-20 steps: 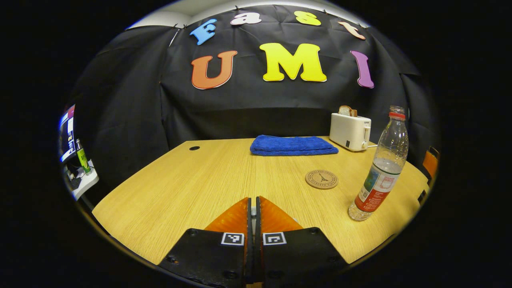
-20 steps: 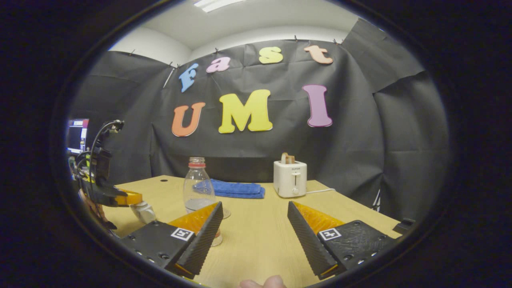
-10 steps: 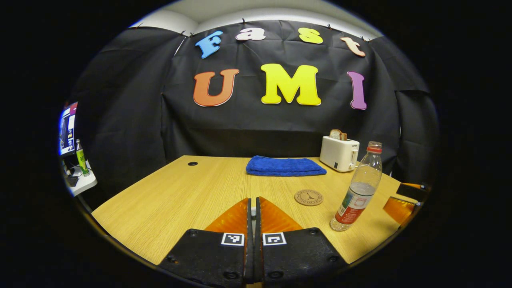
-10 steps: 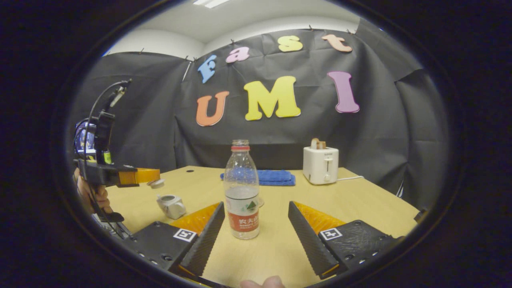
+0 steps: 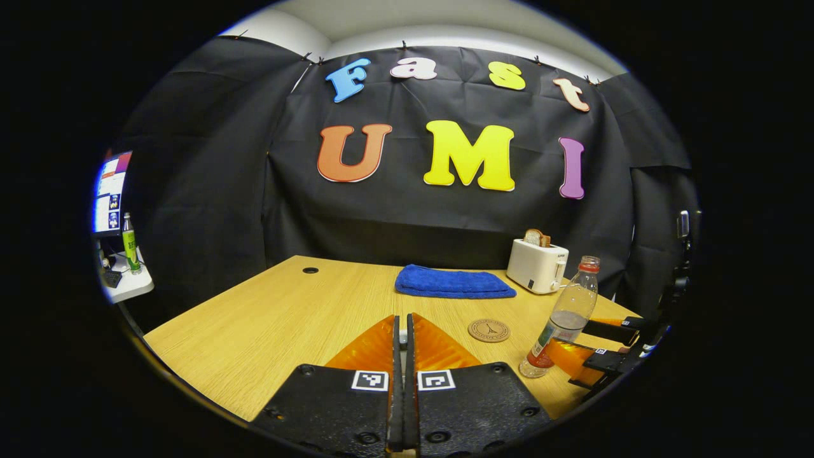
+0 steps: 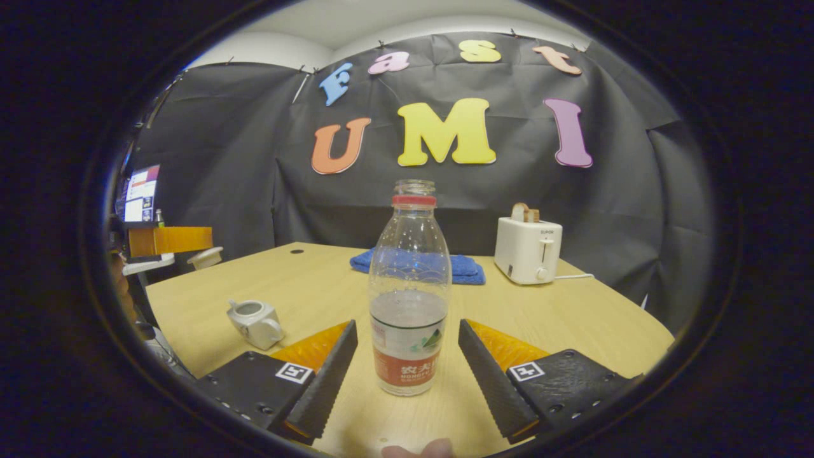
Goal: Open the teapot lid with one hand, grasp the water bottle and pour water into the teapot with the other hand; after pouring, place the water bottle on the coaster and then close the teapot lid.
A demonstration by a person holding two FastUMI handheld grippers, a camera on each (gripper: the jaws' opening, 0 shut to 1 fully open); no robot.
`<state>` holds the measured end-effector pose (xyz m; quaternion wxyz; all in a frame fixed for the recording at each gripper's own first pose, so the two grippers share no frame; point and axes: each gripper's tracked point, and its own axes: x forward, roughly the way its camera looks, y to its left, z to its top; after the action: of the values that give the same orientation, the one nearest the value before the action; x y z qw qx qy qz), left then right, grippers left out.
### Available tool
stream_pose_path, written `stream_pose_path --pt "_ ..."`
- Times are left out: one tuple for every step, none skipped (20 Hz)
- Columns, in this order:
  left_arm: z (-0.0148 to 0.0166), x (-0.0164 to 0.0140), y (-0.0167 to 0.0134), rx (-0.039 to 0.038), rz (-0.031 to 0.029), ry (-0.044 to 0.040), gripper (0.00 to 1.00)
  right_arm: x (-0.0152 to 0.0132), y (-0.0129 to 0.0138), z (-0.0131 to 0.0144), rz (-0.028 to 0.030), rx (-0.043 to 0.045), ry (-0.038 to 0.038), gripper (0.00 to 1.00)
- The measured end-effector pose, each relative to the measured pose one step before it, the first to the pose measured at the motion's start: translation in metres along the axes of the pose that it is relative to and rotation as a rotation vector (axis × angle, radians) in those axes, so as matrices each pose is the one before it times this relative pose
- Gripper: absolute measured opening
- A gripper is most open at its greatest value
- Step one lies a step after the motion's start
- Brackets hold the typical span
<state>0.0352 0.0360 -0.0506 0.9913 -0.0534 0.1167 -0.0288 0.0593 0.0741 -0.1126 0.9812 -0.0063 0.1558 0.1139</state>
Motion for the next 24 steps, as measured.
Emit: stream_pose_path --pt "0.00243 0.00032 0.00097 0.00235 -0.00560 -0.00414 0.02 0.00403 -0.00005 0.00178 -0.00456 0.00538 -0.00060 0.93" --pt "0.00007 0.00004 0.00007 -0.00434 -0.00736 0.00197 0.03 0.00371 -0.00050 0.00102 -0.00532 0.00755 -0.00022 0.93" --pt "0.00180 -0.00039 0.00177 -0.00809 -0.00501 -0.00650 0.03 0.00282 -0.00089 0.00166 -0.00577 0.00594 -0.00083 0.96" --pt "0.00102 0.00065 0.00242 -0.00696 -0.00081 -0.00091 0.03 0.00093 -0.00111 0.00213 -0.00677 0.00575 -0.00507 0.93" --pt "0.00095 0.00077 0.00342 -0.00523 0.00041 -0.00041 0.03 0.00130 -0.00155 0.00301 -0.00829 0.00711 -0.00597 0.93" --pt "0.00107 -0.00019 0.00271 -0.00293 0.00142 -0.00296 0.03 0.00124 0.00107 0.00209 0.00054 0.00318 -0.00407 0.95" --pt "0.00076 -0.00042 0.00354 -0.00035 0.00353 -0.00417 0.03 0.00048 0.00026 0.00228 -0.00164 -0.00547 -0.00340 0.89" --pt "0.00121 -0.00027 0.00365 -0.00162 0.00388 -0.00465 0.02 0.00037 0.00126 0.00152 -0.00045 -0.01369 -0.00328 0.84" --pt "0.00021 0.00150 0.00350 -0.00536 0.00098 -0.00329 0.03 0.00043 0.00218 0.00301 0.00613 -0.01900 -0.00016 0.79" --pt "-0.00165 -0.00005 0.00200 -0.00417 -0.00346 0.00765 0.03 0.00045 0.00247 0.00306 0.00383 -0.02499 0.00110 0.79" --pt "-0.00099 -0.00023 0.00349 -0.00020 0.00133 0.00563 0.03 0.00005 0.00479 0.00349 0.01307 -0.04666 0.00392 0.73" --pt "-0.00099 -0.00110 0.00369 0.00531 0.00232 0.00333 0.03 -0.00074 0.00169 0.00496 -0.00233 -0.06004 -0.00515 0.73" --pt "0.00102 -0.00006 0.00145 0.00828 -0.00247 0.00018 0.03 -0.00070 0.00294 0.00742 -0.00505 -0.07411 -0.00923 0.72" --pt "0.00114 -0.00103 0.00089 0.00676 -0.00363 -0.00335 0.03 0.00057 0.00165 0.00669 -0.00811 -0.08234 -0.01105 0.72" --pt "0.00081 0.00004 0.00273 0.00492 -0.00604 -0.00374 0.03 0.00227 0.00251 0.00636 -0.00548 -0.08544 -0.00795 0.72" --pt "0.00292 -0.00144 0.00183 0.00791 -0.00489 -0.01116 0.02 0.00287 0.00208 0.00144 0.00109 -0.08444 0.00153 0.72" --pt "0.00328 -0.00013 0.00481 0.00790 0.00643 -0.01230 0.03 0.00281 0.00354 0.00297 0.00705 -0.06970 0.00097 0.72" --pt "0.00195 0.00118 0.00618 0.00191 0.00753 -0.00653 0.02 0.00376 0.00443 0.00328 0.00956 -0.05790 -0.00043 0.72" --pt "-0.00087 -0.00003 0.00395 -0.00296 0.00345 0.00075 0.03 0.00057 0.00604 0.00162 0.00886 -0.05762 -0.00004 0.72" --pt "-0.00038 -0.00020 0.00521 -0.00651 0.00877 0.00217 0.03 0.00179 0.00451 0.00244 0.00253 -0.05655 0.00027 0.72" --pt "0.00020 -0.00170 0.00640 -0.00808 0.00677 0.00037 0.02 0.00443 0.00385 0.00212 0.00339 -0.05626 -0.00060 0.72" --pt "-0.00021 0.00013 0.00326 -0.00588 0.00330 0.00332 0.03 0.00336 0.00321 0.00124 0.00172 -0.06004 0.00062 0.72" --pt "-0.00050 -0.00015 0.00372 -0.00333 0.00479 0.00198 0.02 0.00346 0.00191 -0.00011 -0.00524 -0.05773 0.00116 0.72" --pt "-0.00051 -0.00010 0.00299 0.00045 0.00319 0.00217 0.03 0.00205 0.00185 0.00114 -0.00143 -0.05760 0.00153 0.72"
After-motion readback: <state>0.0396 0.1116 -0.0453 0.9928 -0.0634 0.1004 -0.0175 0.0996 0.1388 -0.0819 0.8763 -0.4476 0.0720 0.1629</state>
